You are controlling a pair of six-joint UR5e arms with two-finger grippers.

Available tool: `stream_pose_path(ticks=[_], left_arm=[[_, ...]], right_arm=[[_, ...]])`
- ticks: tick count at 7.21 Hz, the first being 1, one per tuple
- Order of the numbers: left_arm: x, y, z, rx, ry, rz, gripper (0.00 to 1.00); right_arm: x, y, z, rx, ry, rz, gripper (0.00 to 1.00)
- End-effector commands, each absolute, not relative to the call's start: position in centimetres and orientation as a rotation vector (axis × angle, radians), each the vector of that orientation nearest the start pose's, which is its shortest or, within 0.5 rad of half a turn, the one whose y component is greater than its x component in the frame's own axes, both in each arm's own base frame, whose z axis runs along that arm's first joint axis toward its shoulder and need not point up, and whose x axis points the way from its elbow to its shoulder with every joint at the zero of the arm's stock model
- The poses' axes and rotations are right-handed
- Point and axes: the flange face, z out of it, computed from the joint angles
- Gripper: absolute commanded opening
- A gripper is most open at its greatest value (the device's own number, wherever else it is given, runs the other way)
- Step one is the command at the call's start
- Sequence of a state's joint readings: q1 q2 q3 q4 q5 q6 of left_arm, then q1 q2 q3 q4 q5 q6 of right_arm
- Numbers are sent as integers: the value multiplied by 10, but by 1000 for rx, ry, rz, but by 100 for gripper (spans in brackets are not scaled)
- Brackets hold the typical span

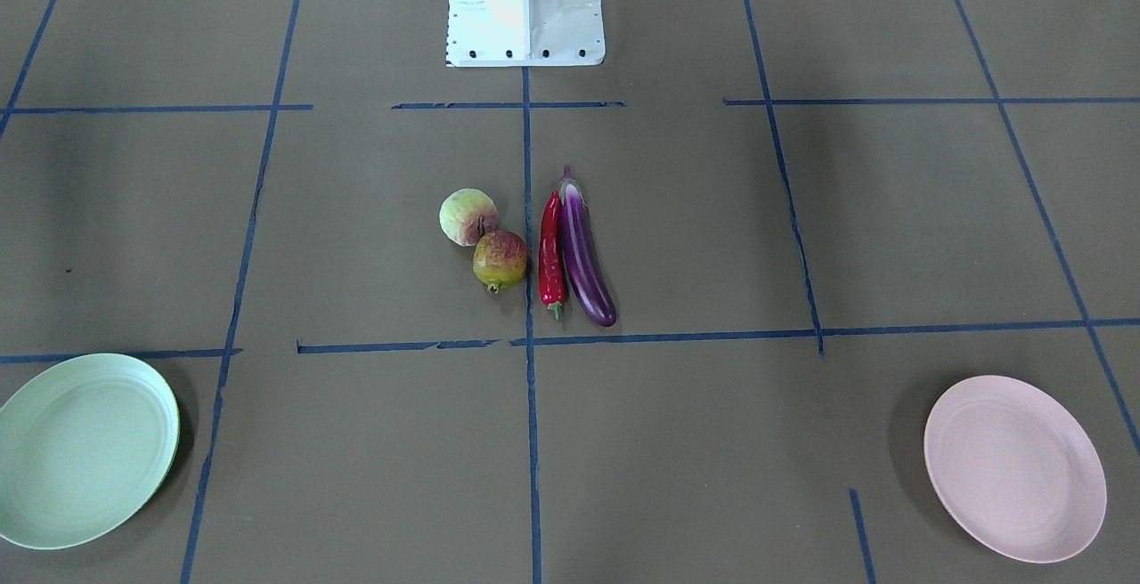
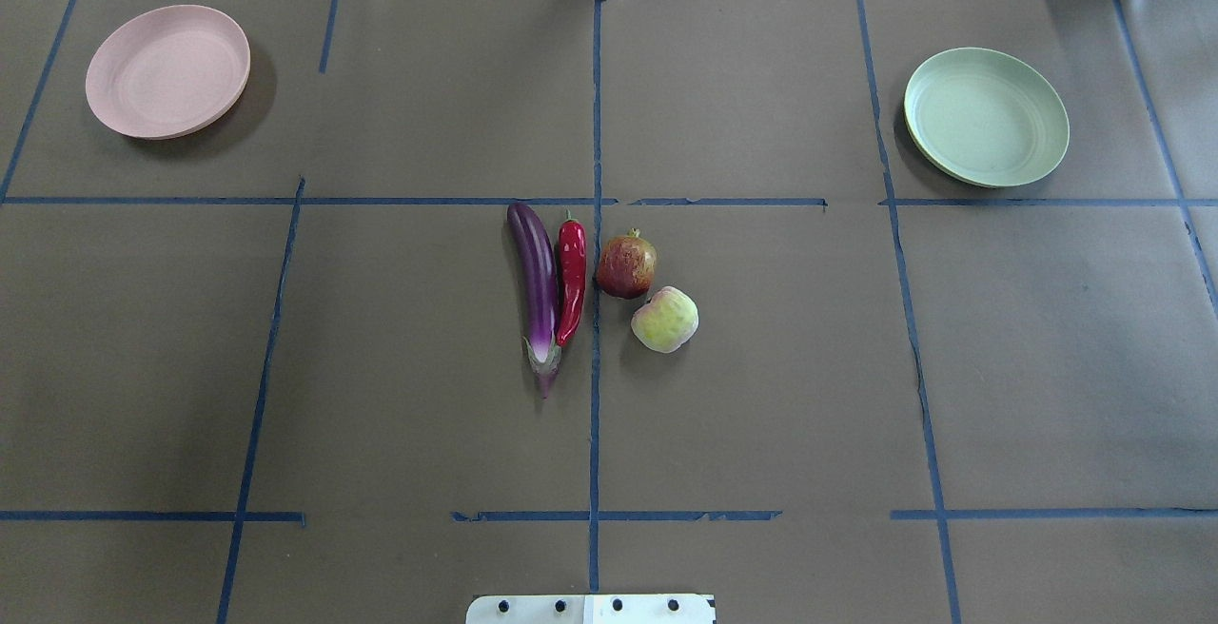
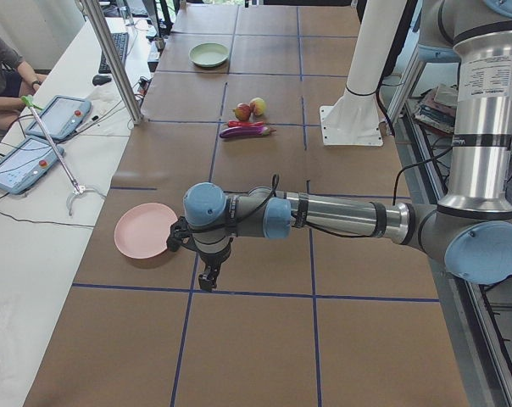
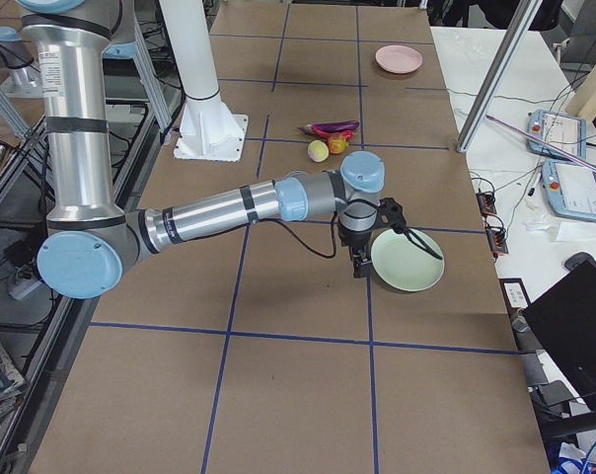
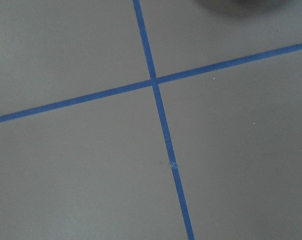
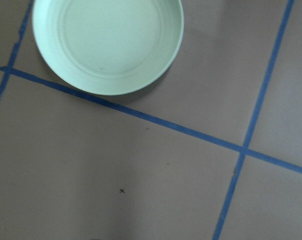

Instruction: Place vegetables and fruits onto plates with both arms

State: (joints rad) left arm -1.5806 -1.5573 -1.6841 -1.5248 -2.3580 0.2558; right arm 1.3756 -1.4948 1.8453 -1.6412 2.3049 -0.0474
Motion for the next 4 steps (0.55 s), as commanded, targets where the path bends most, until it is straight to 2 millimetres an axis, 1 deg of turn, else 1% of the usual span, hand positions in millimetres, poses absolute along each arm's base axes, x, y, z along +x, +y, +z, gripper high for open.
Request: stream_pose_path(ticks=[1,2,3,4], left_arm=[[-64,-491,609,187,778,275,100],[-63,-492,606,209,776,286,100],[-63,-492,606,218,775,290,100],[-62,-493,606,217,777,290,100]], right_arm=[[-119,-553,410,308,-780,-493,100],[-172,-555,370,342,-801,-589,100],[-222,-550,333,338,-833,-606,100],[-276,-540,286,348,-844,-590,100]])
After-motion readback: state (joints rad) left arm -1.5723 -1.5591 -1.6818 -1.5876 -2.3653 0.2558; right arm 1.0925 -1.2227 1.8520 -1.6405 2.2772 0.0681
